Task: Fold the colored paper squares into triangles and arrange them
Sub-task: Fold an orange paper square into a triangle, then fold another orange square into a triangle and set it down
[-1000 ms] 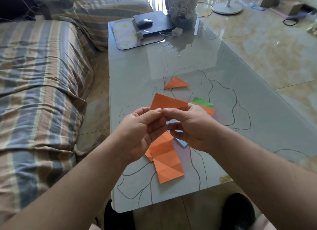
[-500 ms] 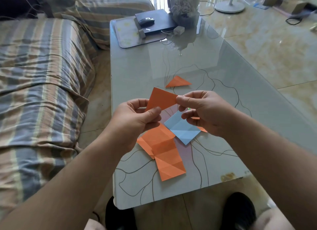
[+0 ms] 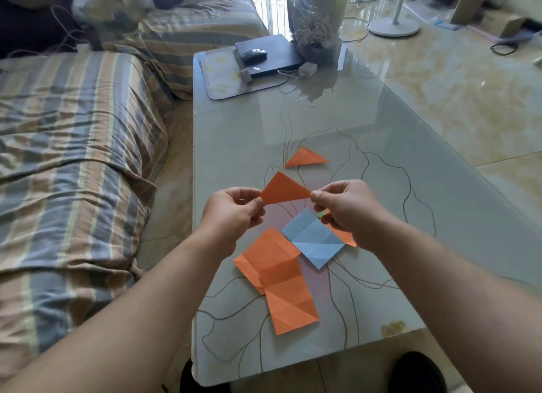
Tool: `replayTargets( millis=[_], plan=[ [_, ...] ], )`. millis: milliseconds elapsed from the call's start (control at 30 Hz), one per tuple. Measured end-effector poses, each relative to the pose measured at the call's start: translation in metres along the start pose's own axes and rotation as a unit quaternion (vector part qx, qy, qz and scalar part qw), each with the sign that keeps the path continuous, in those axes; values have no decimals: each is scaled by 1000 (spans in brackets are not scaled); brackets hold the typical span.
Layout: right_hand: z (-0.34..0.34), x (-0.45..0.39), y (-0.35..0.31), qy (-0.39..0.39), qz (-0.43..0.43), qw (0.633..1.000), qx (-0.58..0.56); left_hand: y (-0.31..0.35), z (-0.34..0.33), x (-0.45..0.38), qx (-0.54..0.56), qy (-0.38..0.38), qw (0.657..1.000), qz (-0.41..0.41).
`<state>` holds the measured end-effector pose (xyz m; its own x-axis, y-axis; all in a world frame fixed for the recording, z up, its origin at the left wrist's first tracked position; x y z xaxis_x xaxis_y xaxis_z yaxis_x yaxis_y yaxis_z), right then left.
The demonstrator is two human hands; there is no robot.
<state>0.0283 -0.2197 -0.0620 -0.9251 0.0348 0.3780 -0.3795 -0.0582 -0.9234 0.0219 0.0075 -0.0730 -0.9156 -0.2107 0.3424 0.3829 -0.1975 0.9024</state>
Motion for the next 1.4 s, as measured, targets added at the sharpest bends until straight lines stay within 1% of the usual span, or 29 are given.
replayTargets(
  millis=[67,133,200,233,267,333,400,533,600,733,800,833,900,933,967,1000,1033,1100,1167,1233,1300,1333,1400],
  plan=[
    [-1,-5,7,5,4,999,32,-4,-6,-18,-9,26,999,26],
    [0,-8,12,13,38,992,122,-5,-10,-39,-45,50,997,26],
    [2,-7,14,23,85,961,261,-1,-15,-58,-90,69,994,8],
    [3,-8,16,22,100,943,316,0,-17,-67,-119,78,990,-3],
    [4,-9,19,16,109,932,347,2,-18,-74,-153,90,984,-10],
    [4,-12,27,4,114,923,366,3,-17,-86,-218,122,968,-16],
    [3,-15,33,5,119,913,391,2,-17,-96,-255,146,956,-19],
    [-5,-16,35,-1,131,871,473,1,-14,-108,-316,174,933,-17],
    [-8,-17,34,0,127,867,482,-2,-9,-113,-342,184,921,-19],
    [-12,-19,32,6,125,876,465,-10,-4,-117,-376,204,902,-60],
    [-13,-20,30,15,134,883,450,-15,-6,-115,-399,205,887,-112],
    [-14,-21,28,20,140,884,446,-17,-8,-114,-413,199,874,-161],
    [-17,-20,26,20,154,881,447,-19,-16,-108,-462,152,832,-266],
    [-18,-18,25,16,161,877,452,-19,-21,-106,-495,112,808,-298],
    [-21,-16,24,10,166,873,458,-20,-25,-103,-526,68,792,-302],
    [-23,-14,23,4,168,870,463,-21,-27,-102,-553,29,783,-283],
    [-25,-12,22,-2,167,867,469,-22,-27,-102,-573,5,778,-257],
    [-29,-10,21,-17,161,863,479,-24,-25,-103,-597,-9,772,-217],
    [-32,-7,22,-35,154,859,486,-23,-22,-102,-601,-11,770,-214],
    [-35,-4,23,-59,149,854,495,-22,-19,-99,-573,6,775,-265],
    [-39,1,23,-99,148,842,509,-17,-13,-90,-525,40,777,-344],
    [-41,5,23,-125,148,831,522,-15,-10,-85,-506,60,777,-371],
    [-46,15,23,-177,149,796,559,-8,-3,-75,-492,85,775,-387]
  ],
)
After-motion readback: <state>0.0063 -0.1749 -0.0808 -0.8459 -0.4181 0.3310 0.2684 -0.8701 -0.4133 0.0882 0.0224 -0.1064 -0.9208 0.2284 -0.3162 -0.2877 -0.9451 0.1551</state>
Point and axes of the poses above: each hand's wrist, its own x-axis away from the middle knuckle, its own z-axis out of the back of the hand, y = z × x, the point moved 2 cm from there along -x, towards the middle knuckle, and after that the axes turned 8 degrees about -x, right-handed, at the moved point
